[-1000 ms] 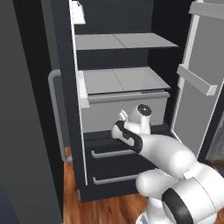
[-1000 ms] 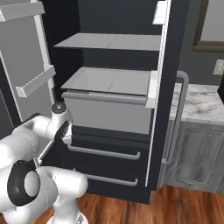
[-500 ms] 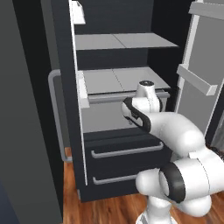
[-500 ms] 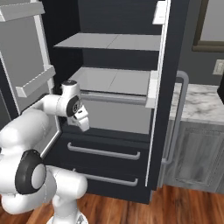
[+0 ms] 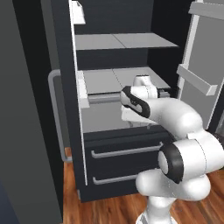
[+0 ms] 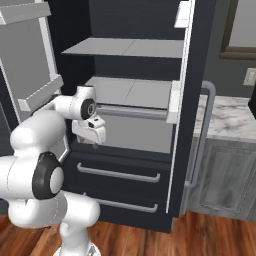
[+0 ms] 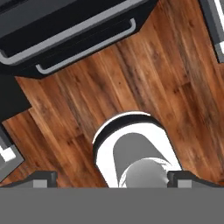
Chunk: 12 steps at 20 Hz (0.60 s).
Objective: Place one of the steaks on the plate and the other in the bowl. Then place the bowl in the fridge.
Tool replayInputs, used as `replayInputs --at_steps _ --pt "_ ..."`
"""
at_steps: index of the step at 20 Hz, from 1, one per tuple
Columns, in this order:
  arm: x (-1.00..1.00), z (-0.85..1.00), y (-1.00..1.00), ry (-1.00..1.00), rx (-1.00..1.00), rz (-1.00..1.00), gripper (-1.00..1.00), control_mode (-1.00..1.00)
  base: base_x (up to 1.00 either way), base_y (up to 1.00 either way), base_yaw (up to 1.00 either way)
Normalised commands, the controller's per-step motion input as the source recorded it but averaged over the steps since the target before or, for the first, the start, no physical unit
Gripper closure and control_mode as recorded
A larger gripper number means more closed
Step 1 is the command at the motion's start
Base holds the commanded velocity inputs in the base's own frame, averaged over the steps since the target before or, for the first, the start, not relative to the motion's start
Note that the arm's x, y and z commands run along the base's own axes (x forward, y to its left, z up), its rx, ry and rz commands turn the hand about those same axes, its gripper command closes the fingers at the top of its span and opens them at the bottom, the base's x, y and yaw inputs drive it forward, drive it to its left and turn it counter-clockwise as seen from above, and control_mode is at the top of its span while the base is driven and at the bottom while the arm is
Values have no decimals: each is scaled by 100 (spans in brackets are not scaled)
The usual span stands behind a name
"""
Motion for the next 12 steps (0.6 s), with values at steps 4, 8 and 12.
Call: replayInputs --at_steps 4,8,12 --pt "-95 -1 -16 -35 -1 7 -100 -100 0 0 0" --pt "-99 6 -4 -41 -2 6 -100 -100 0 0 0" --pt "-68 66 -3 -3 0 2 -100 -100 0 0 0"
